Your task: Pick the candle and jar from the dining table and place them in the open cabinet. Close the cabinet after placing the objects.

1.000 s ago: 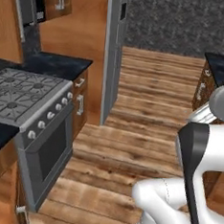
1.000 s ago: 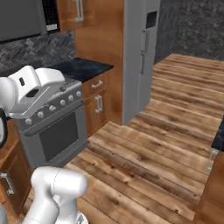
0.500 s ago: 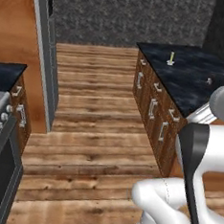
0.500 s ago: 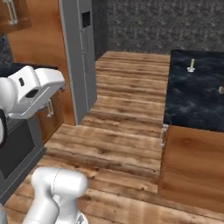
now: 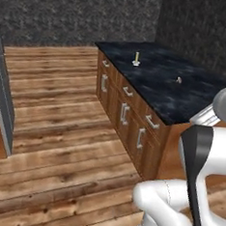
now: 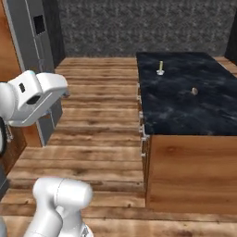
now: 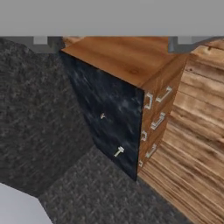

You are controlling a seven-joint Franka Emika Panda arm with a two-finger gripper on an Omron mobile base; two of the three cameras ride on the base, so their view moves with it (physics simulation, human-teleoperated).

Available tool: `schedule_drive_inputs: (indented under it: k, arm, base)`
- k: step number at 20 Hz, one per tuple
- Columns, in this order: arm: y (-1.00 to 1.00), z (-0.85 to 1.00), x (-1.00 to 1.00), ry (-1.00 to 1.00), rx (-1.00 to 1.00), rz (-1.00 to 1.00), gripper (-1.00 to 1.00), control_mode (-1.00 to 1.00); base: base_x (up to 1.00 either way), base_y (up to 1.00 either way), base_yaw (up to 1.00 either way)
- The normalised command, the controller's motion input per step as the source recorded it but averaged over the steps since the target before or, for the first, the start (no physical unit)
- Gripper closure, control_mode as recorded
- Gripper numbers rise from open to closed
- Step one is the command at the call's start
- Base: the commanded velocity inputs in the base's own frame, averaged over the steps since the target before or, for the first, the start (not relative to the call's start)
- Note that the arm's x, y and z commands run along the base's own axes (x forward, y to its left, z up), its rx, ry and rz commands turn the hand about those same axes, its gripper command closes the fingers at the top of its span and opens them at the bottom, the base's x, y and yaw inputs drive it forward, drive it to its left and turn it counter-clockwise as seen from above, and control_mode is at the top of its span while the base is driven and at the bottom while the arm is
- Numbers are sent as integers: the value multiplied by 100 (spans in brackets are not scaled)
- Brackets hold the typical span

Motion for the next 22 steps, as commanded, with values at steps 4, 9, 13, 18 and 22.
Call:
schedule_drive_inputs:
  k: [4, 9, 13, 18, 22]
  arm:
    - [0, 0, 0, 0, 0, 0, -100, 100]
    - [0, 0, 0, 0, 0, 0, -100, 100]
    - [0, 0, 0, 0, 0, 0, -100, 100]
    - [0, 0, 0, 0, 0, 0, -100, 100]
    - [0, 0, 0, 0, 0, 0, -100, 100]
  base:
    - [79, 56, -34]
    - [74, 56, -30]
    - [75, 56, -29]
    - [74, 66, -30]
    - [72, 68, -29]
